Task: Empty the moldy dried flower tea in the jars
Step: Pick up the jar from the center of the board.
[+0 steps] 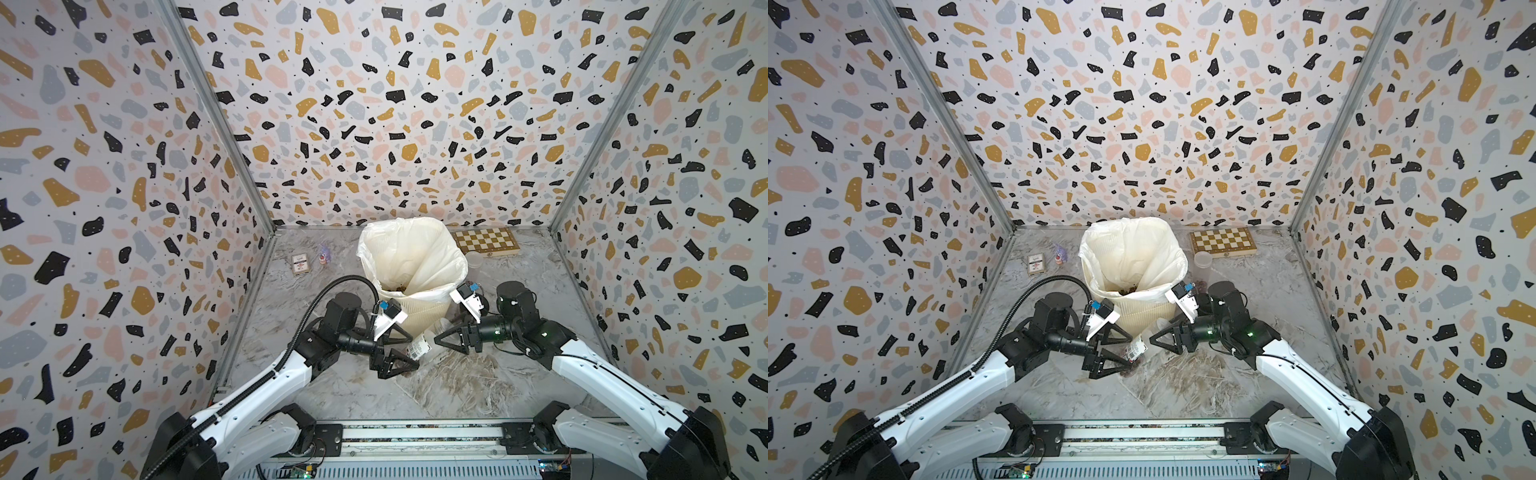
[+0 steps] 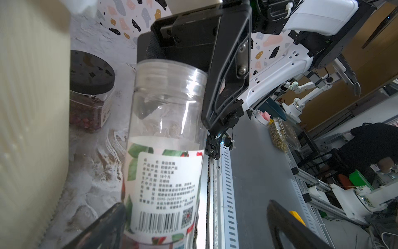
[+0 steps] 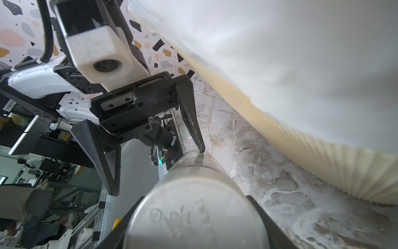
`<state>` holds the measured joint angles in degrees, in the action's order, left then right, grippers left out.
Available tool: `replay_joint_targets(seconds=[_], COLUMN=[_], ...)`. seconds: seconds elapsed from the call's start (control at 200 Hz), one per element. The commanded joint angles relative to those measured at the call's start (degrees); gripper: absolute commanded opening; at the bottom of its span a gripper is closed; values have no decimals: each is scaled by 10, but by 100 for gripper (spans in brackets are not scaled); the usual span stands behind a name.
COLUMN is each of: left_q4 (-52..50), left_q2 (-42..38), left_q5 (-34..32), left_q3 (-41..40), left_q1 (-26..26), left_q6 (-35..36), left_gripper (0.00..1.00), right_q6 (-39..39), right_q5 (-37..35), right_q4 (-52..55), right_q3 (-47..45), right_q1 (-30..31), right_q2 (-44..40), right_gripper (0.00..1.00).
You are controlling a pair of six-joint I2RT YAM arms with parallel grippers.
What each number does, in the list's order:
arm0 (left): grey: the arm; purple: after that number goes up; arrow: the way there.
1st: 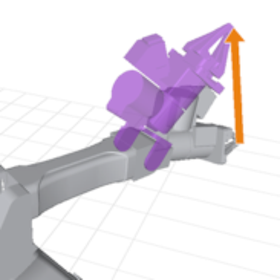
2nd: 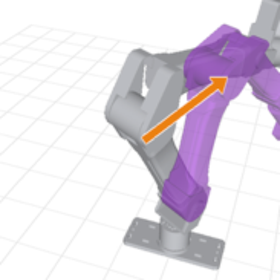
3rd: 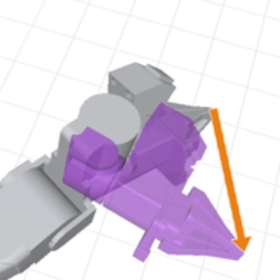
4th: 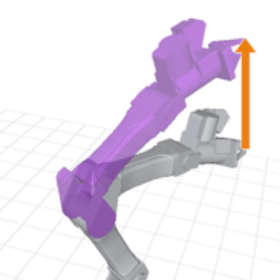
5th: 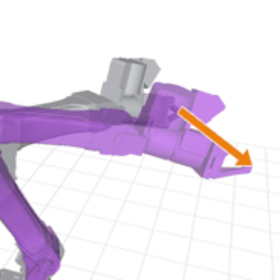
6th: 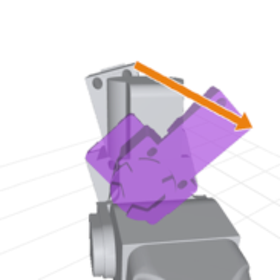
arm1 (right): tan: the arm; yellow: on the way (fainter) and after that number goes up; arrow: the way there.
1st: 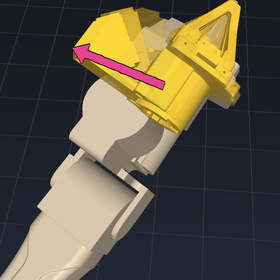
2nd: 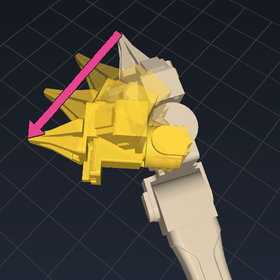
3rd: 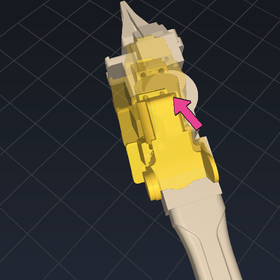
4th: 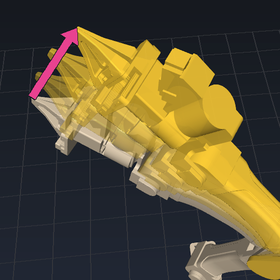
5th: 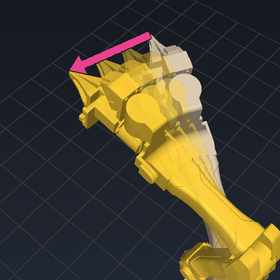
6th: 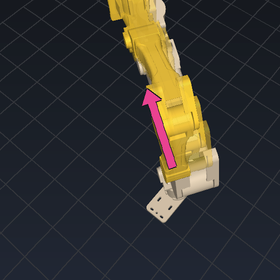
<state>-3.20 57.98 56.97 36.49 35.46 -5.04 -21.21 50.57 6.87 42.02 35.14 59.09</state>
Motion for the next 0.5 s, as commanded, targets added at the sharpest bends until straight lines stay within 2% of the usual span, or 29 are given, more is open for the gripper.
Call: replay_joint_targets(seconds=[0.0, 0.215, 0.491], left_q4=[52, 39, 32], left_q2=[-4, -12, -42], left_q5=[-10, -27, -11], left_q3=[-1, -5, -37], left_q1=[16, 26, 26], left_q6=[10, 4, -4], left_gripper=[100, 100, 99], right_q6=[-6, 0, 7], right_q5=[16, -9, -31], right_q4=[-44, -52, -69], right_q3=[7, 23, 46], right_q1=[24, 66, 68], right_q2=[-5, 9, -3], right_gripper=[63, 62, 61])
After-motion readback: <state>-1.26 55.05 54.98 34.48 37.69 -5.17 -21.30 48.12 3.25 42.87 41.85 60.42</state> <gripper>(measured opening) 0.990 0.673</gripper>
